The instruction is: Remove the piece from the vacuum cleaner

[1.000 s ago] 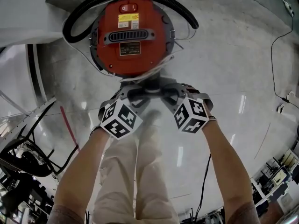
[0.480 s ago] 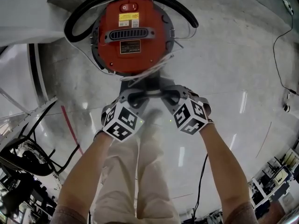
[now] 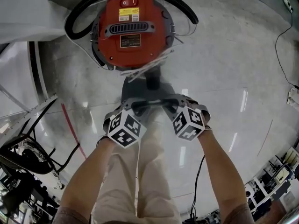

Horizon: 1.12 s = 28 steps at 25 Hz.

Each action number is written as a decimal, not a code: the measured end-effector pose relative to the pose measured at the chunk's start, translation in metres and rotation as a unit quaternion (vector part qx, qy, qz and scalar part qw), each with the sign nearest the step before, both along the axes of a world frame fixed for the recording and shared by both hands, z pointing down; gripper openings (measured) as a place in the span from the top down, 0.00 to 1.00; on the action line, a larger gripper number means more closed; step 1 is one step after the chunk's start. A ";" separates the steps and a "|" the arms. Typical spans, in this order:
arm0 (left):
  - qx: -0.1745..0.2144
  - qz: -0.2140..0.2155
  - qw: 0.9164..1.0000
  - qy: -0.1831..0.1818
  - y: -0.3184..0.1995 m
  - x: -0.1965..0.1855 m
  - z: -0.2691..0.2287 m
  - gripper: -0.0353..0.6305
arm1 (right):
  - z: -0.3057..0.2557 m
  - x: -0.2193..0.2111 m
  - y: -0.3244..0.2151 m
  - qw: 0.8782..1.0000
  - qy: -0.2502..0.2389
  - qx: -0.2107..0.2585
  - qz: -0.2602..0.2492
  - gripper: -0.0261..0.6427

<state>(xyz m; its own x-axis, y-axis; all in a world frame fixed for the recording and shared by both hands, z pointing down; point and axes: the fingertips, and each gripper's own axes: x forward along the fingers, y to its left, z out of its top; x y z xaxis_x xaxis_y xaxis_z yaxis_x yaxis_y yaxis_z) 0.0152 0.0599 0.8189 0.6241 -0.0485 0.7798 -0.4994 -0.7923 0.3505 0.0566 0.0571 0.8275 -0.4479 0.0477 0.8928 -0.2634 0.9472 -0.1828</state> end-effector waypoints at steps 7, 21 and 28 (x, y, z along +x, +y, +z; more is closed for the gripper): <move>-0.012 0.010 1.000 0.013 0.017 0.004 -0.010 0.87 | -0.011 0.005 0.018 0.998 -0.014 -0.015 0.054 0.91; 0.015 0.077 0.996 0.037 -0.004 0.013 -0.191 0.86 | -0.189 0.016 0.006 0.979 -0.074 0.003 0.189 0.90; 0.063 0.105 0.991 0.048 -0.027 0.021 -0.314 0.86 | -0.316 0.024 -0.017 0.966 -0.110 0.046 0.231 0.89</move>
<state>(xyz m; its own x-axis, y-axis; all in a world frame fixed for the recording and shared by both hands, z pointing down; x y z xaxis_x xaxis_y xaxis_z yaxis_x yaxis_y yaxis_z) 0.0363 0.0326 0.5044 0.7011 -0.0024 0.7131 -0.2883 -0.9156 0.2803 0.0804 0.0406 0.5115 -0.5815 -0.2767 0.7651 -0.6258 0.7530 -0.2033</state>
